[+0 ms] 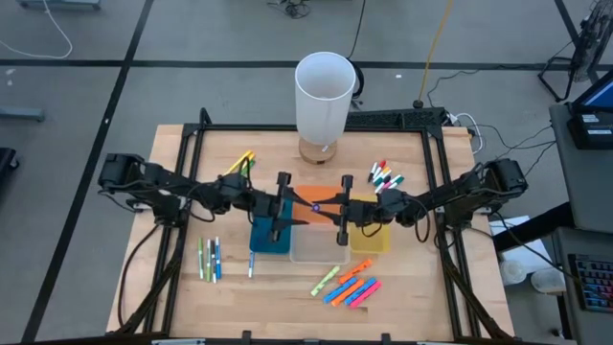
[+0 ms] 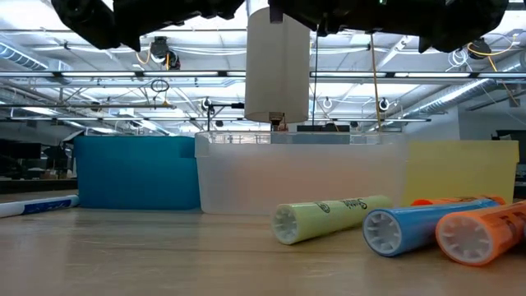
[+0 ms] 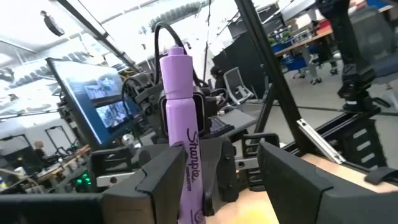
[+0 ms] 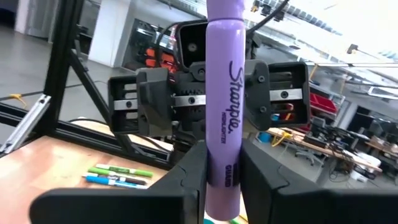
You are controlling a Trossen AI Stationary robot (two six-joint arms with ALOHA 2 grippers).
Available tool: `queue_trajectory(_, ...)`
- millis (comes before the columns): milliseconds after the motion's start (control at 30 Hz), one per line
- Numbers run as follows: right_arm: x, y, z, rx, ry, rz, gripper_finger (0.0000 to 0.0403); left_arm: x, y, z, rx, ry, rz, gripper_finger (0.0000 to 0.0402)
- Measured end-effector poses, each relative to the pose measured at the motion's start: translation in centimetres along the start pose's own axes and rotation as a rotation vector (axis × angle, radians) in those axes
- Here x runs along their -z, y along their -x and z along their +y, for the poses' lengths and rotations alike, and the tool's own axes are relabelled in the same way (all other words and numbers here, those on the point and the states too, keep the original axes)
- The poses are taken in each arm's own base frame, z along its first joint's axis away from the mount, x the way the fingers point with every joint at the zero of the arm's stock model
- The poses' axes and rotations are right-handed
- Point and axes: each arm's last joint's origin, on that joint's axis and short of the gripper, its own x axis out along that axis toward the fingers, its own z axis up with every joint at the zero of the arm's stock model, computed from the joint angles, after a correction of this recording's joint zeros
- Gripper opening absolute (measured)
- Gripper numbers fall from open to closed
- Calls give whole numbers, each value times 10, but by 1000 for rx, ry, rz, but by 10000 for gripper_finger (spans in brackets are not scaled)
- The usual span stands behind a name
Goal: Pick & Place Markers
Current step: Put the large purple highlighter pen into the blue bin
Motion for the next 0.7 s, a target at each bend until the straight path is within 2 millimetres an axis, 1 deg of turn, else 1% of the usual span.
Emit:
queue_trajectory(167,1,0,0,3,6,14,56,1,0,0,-10,-1,11,209)
queue_trajectory(333,0,1,4,-10,9,9,56,1,0,0,-13,-66,13,209)
queue_trajectory(433,1,1,8,-35,21,17,56,1,0,3,-71,-74,34,209)
queue_trajectory(567,-1,2,10,-41,22,5,56,1,0,3,-103,-68,51,210)
queue_trajectory(700,-1,2,10,-40,22,3,57,1,0,3,-94,-5,45,209)
